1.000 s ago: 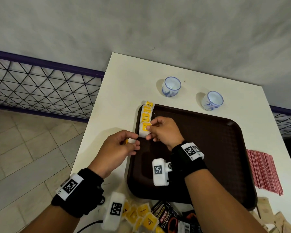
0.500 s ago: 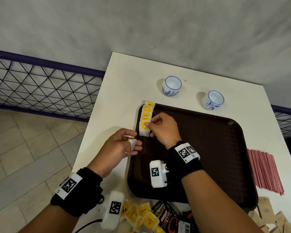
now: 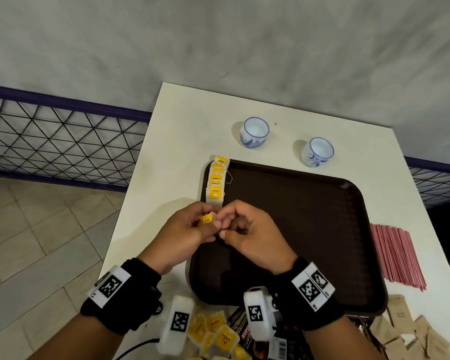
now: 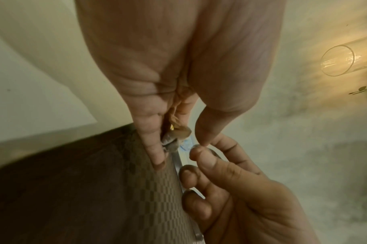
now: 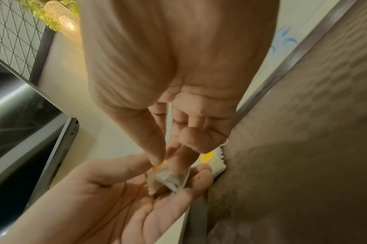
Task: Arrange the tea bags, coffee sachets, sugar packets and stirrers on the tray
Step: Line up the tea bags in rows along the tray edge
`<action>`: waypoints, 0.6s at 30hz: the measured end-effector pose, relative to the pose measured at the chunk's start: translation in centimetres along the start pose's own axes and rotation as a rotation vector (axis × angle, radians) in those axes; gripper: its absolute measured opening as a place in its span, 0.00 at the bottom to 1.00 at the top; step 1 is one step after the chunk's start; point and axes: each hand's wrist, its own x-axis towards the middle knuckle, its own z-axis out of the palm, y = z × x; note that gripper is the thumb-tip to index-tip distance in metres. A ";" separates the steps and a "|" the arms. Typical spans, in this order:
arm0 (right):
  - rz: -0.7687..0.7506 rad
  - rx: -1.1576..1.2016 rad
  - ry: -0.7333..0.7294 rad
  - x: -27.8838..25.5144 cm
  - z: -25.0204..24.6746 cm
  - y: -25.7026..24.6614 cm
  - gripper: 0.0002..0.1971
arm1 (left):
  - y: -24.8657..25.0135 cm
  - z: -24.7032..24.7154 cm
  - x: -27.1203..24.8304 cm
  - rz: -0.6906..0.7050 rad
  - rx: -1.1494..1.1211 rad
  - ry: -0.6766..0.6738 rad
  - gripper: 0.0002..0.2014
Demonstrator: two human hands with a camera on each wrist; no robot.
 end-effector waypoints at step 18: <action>0.111 0.120 0.112 -0.4 -0.5 0.5 0.08 | 0.2 0.8 0.4 -0.031 -0.215 -0.050 0.19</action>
